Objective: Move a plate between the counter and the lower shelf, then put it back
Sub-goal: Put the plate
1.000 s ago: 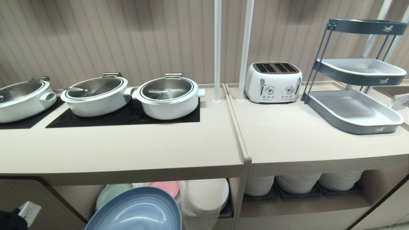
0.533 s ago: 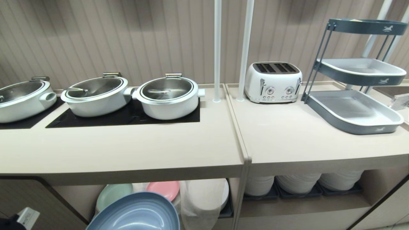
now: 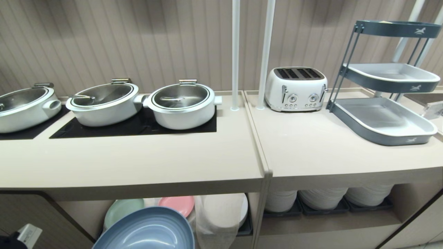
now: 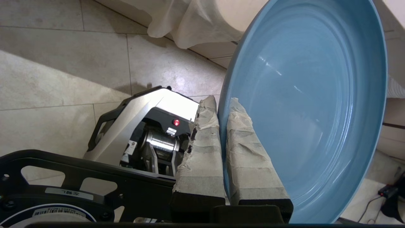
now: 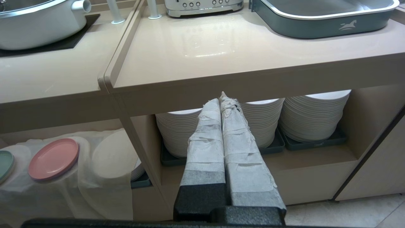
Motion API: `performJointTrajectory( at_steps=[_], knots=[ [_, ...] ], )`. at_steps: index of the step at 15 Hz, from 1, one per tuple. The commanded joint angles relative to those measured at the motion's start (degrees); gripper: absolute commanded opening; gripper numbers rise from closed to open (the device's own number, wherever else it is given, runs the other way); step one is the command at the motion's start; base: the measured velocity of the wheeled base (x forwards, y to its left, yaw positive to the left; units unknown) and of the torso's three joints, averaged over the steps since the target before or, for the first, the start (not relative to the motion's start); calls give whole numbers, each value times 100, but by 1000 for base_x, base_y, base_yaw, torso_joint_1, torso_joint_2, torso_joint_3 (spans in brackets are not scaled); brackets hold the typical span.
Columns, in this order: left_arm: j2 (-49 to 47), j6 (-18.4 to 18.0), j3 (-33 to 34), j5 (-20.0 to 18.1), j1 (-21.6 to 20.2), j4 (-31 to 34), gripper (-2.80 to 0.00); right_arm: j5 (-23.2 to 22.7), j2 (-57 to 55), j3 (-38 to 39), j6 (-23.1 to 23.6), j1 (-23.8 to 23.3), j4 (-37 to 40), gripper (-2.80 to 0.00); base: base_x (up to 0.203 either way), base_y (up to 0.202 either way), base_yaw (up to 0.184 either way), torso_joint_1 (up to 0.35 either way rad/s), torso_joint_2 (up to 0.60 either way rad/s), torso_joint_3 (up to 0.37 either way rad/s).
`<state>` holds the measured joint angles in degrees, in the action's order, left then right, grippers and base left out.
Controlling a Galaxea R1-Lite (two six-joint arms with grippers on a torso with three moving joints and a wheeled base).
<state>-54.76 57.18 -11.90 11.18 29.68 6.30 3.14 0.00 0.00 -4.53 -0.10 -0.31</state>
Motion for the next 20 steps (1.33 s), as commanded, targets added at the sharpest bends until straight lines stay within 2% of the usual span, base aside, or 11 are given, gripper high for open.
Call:
performJointTrajectory(
  at_steps=[1,8,20],
  knots=[
    [11,32,3,7,-15,3,-280,2,0,0,-4,1,-4,-280,0,0,0,0,0,0],
    [27,36,-6,-1,-42,3,-280,2,0,0,-4,1,-4,-280,1,15,0,0,0,0],
    [27,38,-6,-37,-103,-1,-280,2,0,0,-4,4,-4,-280,0,194,-2,3,1,2]
  ],
)
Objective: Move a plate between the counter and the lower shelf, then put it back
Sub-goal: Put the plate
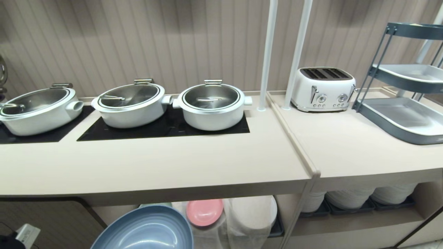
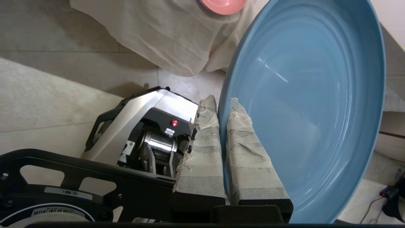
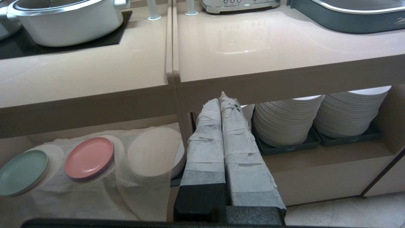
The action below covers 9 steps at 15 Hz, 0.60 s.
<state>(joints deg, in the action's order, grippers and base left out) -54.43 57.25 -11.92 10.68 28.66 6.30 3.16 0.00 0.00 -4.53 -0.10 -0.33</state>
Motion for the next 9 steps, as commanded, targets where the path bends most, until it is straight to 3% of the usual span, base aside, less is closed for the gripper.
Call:
performJointTrajectory(
  at_steps=[1,9],
  knots=[
    [-6,32,-3,13,-1,-2,-280,1,0,0,-4,1,-2,-280,0,190,-3,7,2,2],
    [-6,32,-3,13,-10,3,-280,1,0,0,-4,5,-2,-280,0,196,-3,1,2,1]
  ],
)
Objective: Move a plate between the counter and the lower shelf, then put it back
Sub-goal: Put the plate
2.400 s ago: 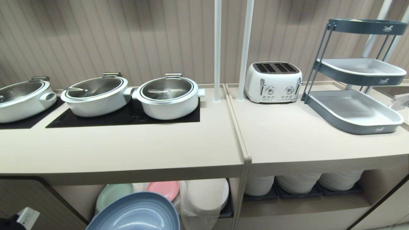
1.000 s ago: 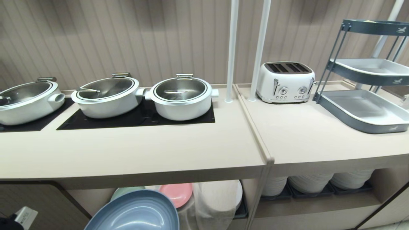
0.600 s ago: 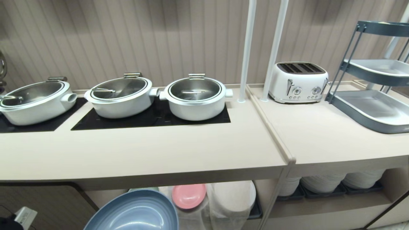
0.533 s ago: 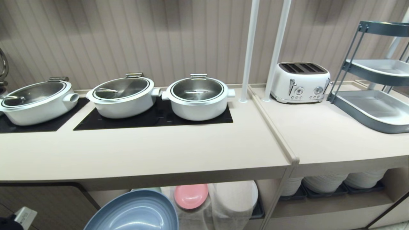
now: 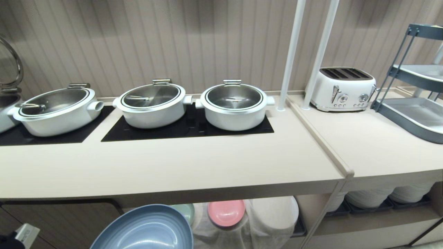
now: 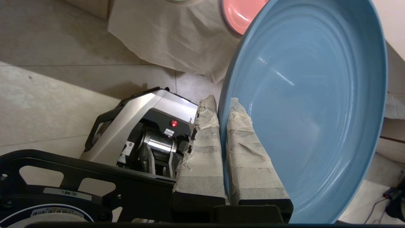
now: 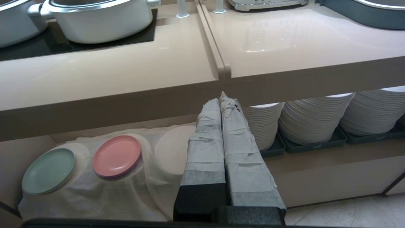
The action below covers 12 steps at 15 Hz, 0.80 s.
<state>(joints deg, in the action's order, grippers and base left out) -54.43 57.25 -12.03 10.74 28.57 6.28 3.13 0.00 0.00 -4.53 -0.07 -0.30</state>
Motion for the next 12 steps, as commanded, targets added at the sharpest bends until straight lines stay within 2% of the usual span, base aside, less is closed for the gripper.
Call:
performJointTrajectory(
  at_steps=[1,12],
  knots=[
    [-6,32,-1,16,-10,5,-280,3,0,0,-4,-1,-5,-280,0,197,-1,7,2,2],
    [3,32,8,16,-27,5,-280,3,0,0,-4,-1,-5,-280,0,196,-2,3,2,2]
  ],
)
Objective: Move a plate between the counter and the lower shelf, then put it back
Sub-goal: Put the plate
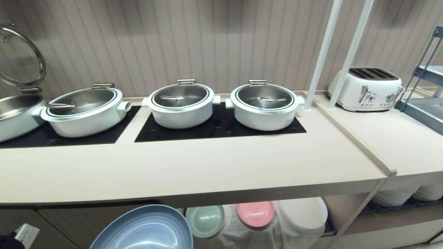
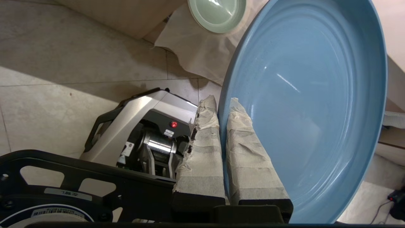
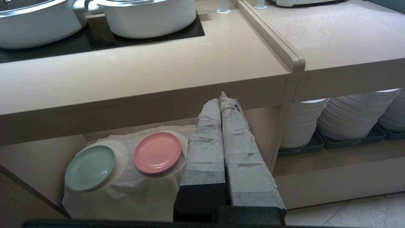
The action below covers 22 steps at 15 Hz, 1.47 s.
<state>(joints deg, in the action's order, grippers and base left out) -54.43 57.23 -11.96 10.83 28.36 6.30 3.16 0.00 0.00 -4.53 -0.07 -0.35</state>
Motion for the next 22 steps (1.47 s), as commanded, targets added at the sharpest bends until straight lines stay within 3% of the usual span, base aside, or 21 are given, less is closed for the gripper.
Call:
performJointTrajectory(
  at_steps=[1,14,22],
  knots=[
    [3,34,10,7,-5,3,-280,1,0,0,-4,-1,0,-280,0,197,-2,5,2,0],
    [55,25,18,16,-76,11,-280,1,0,0,-4,-1,0,-280,0,193,-1,3,3,2],
    [82,16,1,42,-85,20,-280,1,0,0,-4,-1,0,-280,0,12,0,0,0,0]
  ],
)
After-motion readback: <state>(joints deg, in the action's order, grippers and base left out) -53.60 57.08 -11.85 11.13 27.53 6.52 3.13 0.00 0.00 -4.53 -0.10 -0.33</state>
